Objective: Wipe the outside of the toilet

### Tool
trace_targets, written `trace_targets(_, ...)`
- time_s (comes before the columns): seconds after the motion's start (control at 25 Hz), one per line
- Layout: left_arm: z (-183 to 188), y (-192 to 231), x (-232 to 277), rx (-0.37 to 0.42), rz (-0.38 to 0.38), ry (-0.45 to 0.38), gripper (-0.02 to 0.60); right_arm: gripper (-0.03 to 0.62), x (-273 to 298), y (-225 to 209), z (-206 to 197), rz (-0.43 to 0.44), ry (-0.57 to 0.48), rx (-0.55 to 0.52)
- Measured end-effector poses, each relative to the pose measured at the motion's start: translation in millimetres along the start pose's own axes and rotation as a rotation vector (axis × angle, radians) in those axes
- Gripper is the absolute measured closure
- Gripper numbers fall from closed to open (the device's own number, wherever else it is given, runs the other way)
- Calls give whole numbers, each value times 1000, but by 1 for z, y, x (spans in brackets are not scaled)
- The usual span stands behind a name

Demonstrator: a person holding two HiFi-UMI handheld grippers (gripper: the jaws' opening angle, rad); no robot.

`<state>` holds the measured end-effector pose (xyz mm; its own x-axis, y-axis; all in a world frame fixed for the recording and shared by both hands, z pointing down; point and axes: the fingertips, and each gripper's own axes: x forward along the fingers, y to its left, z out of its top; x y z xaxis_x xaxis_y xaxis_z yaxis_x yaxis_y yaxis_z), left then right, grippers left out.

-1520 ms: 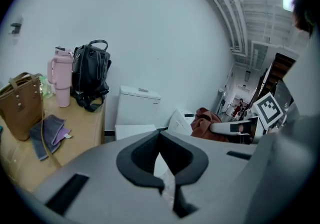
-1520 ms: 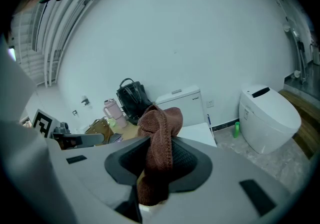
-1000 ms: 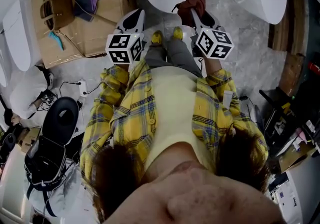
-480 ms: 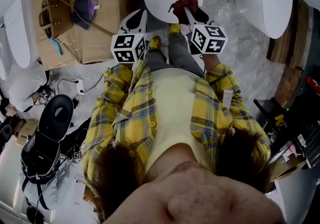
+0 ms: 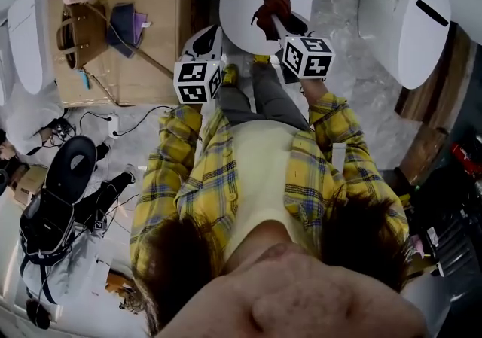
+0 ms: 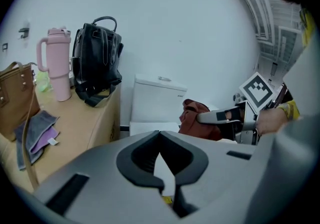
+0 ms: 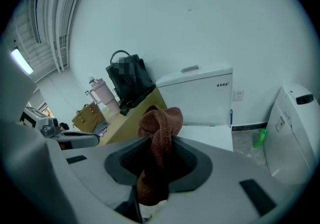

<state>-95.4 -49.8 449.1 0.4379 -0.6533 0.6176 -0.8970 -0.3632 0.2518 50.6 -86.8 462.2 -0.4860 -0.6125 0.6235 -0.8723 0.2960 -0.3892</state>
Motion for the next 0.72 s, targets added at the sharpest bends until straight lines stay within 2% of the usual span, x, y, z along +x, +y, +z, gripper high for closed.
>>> trace_targets(0.48,1,12,37,-20,66,-9,575,473,58,-2,-1,100,69,-68)
trace_targets(0.72,3,34,68,-46,62,-6,575,473,112,-10,-4,113,109,-91)
